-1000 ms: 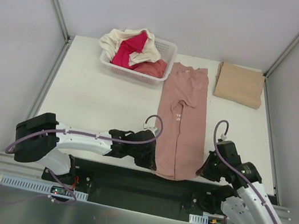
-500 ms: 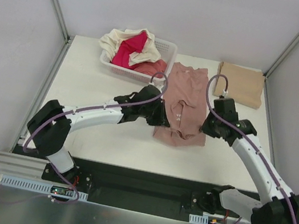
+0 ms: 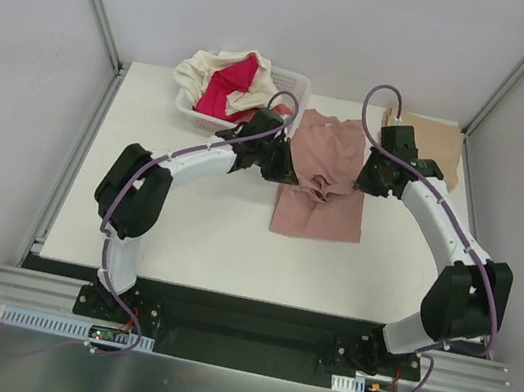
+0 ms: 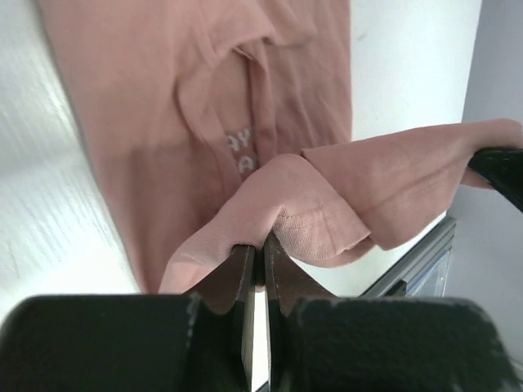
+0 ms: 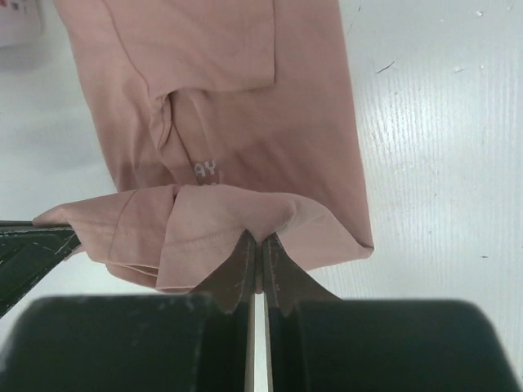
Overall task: Fold and stack the t-shirts
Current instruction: Fold the tshirt
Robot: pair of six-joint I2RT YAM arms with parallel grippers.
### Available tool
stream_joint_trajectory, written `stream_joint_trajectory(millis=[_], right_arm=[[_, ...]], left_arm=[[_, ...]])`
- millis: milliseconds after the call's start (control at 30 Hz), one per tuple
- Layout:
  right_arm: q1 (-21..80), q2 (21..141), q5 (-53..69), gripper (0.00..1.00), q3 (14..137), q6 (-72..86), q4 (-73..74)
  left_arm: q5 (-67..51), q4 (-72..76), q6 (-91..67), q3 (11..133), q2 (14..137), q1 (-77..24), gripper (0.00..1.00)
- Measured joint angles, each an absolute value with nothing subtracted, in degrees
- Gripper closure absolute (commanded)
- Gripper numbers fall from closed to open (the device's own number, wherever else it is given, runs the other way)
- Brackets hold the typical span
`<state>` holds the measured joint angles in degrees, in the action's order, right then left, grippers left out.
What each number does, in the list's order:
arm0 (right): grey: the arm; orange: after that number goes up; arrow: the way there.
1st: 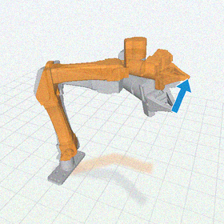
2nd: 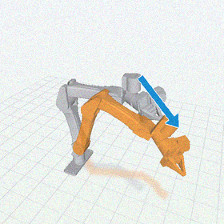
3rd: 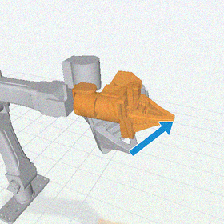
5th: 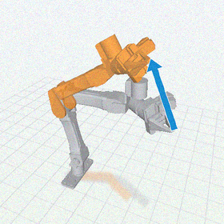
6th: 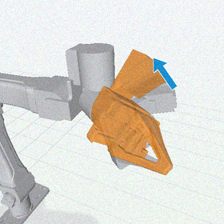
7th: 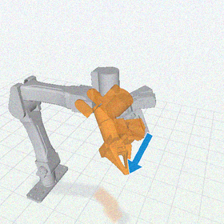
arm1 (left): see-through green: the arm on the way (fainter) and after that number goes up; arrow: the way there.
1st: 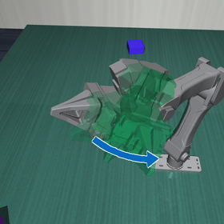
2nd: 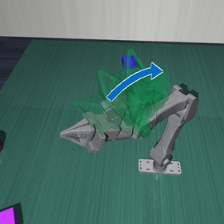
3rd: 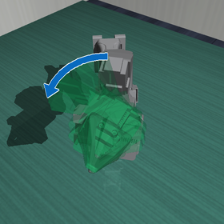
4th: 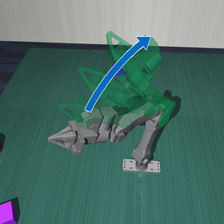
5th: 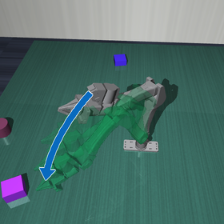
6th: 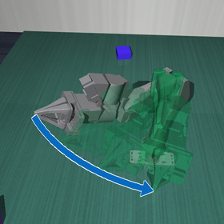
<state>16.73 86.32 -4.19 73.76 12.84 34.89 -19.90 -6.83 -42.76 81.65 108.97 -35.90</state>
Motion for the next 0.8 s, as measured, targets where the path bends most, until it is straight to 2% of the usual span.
stream_joint_trajectory(millis=[100, 467, 600, 633, 667, 700, 767, 800], right_arm=[[15.27, 89.76, -3.49, 1.00, 75.40, 12.36, 34.46], [12.82, 101.08, -1.04, 0.99, 79.42, 11.35, 33.65], [12.60, 103.04, -1.04, 0.93, 80.73, 11.40, 33.54], [12.58, 103.53, -1.06, 0.89, 81.12, 11.40, 33.50], [12.56, 103.94, -1.06, 0.79, 81.52, 11.44, 33.43], [12.53, 104.36, -1.06, 0.75, 81.89, 11.49, 33.36], [12.43, 105.10, -1.02, 0.61, 82.78, 11.62, 33.26], [12.34, 105.43, -1.02, 0.57, 83.20, 11.70, 33.21]], left_arm=[[-20.69, -7.22, -42.37, 82.78, 111.22, -34.65, 1.00], [-20.27, -9.37, -41.19, 85.49, 115.48, -33.69, 0.88], [-19.05, -9.98, -41.10, 87.00, 117.73, -33.65, 0.84], [-18.90, -10.02, -41.08, 87.55, 118.32, -33.65, 0.81], [-18.81, -10.02, -41.06, 87.96, 118.85, -33.65, 0.72], [-18.68, -10.04, -41.06, 88.36, 119.31, -33.63, 0.58], [-18.11, -10.31, -40.66, 88.97, 119.70, -33.65, 0.41], [-17.82, -10.50, -40.71, 89.17, 119.72, -33.63, 0.32]])
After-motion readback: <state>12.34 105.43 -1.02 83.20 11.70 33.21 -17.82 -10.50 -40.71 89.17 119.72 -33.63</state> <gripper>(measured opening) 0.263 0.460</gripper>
